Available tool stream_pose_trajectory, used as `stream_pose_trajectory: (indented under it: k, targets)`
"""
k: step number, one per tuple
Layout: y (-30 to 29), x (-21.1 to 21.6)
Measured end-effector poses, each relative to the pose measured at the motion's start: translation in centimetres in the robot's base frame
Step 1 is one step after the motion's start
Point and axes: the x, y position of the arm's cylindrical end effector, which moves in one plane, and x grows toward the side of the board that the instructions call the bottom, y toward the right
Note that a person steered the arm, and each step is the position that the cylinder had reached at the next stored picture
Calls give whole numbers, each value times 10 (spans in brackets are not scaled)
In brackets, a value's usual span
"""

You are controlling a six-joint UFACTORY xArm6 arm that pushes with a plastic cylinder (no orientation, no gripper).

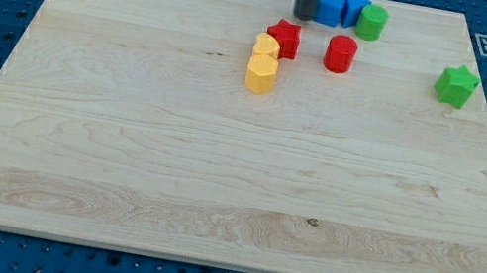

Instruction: Slide red circle slightly up and left a bit

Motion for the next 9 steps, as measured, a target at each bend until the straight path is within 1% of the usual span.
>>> stream_pose_trajectory:
  k: [1,2,3,5,6,7,9]
  targets:
    - [53,5]
    - [73,12]
    - [71,28]
    - [71,119]
    - [69,125]
    - [58,119]
    - [35,82]
